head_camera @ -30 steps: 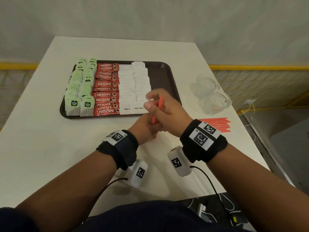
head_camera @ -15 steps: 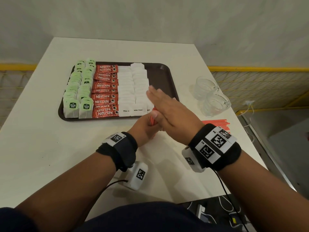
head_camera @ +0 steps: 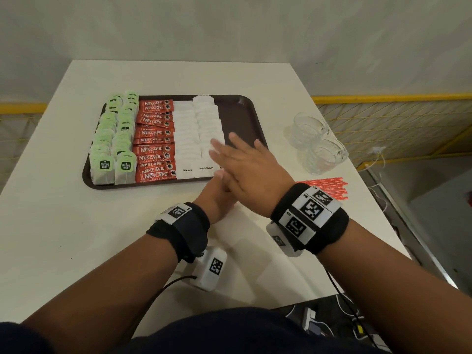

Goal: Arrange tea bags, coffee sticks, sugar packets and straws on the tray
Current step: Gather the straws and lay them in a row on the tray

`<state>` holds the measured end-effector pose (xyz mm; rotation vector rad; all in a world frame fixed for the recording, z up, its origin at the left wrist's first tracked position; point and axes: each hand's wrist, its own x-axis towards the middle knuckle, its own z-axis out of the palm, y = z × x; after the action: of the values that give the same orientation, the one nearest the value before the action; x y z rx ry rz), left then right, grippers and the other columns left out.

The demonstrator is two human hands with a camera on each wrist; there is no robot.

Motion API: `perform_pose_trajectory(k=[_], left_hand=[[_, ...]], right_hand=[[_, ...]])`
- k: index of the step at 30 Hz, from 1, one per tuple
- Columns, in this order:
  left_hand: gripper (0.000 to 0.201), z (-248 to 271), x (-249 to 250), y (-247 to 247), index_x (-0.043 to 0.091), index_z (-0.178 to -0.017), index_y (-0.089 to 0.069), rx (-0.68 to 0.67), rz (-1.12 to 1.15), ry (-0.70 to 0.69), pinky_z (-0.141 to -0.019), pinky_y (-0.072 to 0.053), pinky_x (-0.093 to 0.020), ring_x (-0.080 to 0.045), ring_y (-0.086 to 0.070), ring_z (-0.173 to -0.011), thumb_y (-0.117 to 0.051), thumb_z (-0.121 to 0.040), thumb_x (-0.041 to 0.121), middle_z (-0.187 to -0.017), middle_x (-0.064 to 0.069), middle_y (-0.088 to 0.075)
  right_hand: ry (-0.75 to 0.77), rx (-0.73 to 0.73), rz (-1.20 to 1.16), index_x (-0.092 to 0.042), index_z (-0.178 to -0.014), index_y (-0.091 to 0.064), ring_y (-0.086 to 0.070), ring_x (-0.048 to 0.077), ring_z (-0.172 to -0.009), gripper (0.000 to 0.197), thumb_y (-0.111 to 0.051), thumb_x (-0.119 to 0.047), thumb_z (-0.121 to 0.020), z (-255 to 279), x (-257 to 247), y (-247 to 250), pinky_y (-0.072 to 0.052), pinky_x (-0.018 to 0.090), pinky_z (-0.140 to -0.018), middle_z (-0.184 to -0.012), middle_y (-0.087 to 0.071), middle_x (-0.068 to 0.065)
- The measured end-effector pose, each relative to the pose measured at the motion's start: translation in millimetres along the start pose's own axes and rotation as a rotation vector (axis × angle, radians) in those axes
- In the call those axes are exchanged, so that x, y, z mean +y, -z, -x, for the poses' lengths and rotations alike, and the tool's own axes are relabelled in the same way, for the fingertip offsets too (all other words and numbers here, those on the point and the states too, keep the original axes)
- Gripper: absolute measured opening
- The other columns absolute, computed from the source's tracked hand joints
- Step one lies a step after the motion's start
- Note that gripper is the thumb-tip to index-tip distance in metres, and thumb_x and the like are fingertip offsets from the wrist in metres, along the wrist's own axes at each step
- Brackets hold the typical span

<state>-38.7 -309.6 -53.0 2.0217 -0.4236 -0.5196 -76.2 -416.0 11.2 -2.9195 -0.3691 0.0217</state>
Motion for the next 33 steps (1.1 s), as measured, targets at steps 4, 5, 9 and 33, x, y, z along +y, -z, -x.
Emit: perform_pose_trajectory(k=[4, 5, 9, 33], left_hand=[[0.021, -5, -2, -5, 0.004, -0.118, -0.056, 0.048, -0.131, -0.008, -0.061, -0.036, -0.016, -0.003, -0.043, -0.071, -0.050, -0.099, 0.010, -0.077, 0.017, -0.039], [0.012, -4, 2, -5, 0.008, -0.103, -0.057, 0.039, -0.160, -0.006, -0.058, -0.036, -0.015, -0.003, -0.041, -0.068, -0.049, -0.100, 0.015, -0.073, 0.014, -0.040], [0.020, -3, -2, -4, 0.003, -0.114, -0.058, 0.033, -0.211, -0.063, -0.065, -0.036, -0.012, -0.001, -0.046, -0.076, -0.050, -0.100, 0.014, -0.088, 0.004, -0.054], [0.025, -1, 35, 13, 0.010, -0.067, -0.063, -0.057, 0.145, -0.022, -0.061, -0.056, -0.040, -0.035, -0.063, -0.058, -0.063, -0.090, 0.020, -0.053, -0.002, -0.065]], right_hand=[[0.001, 0.040, -0.083, -0.022, -0.150, -0.031, -0.011, 0.017, -0.149, 0.049, -0.034, -0.035, -0.104, -3, 2, 2, -0.011, 0.049, -0.118, -0.161, -0.018, -0.008], [-0.013, 0.087, -0.117, -0.020, -0.151, -0.030, -0.012, 0.017, -0.149, 0.050, -0.035, -0.037, -0.103, -5, 2, 4, -0.011, 0.047, -0.118, -0.161, -0.017, -0.006], [-0.032, -0.033, -0.101, -0.014, -0.152, -0.025, -0.009, 0.018, -0.149, 0.054, -0.031, -0.038, -0.104, -16, -3, 5, -0.010, 0.042, -0.121, -0.162, -0.015, 0.001], [-0.134, 0.192, -0.209, -0.022, -0.061, -0.043, -0.043, 0.009, -0.055, 0.031, -0.054, -0.029, -0.089, -36, 27, 22, -0.036, 0.028, -0.057, -0.057, -0.043, -0.006]])
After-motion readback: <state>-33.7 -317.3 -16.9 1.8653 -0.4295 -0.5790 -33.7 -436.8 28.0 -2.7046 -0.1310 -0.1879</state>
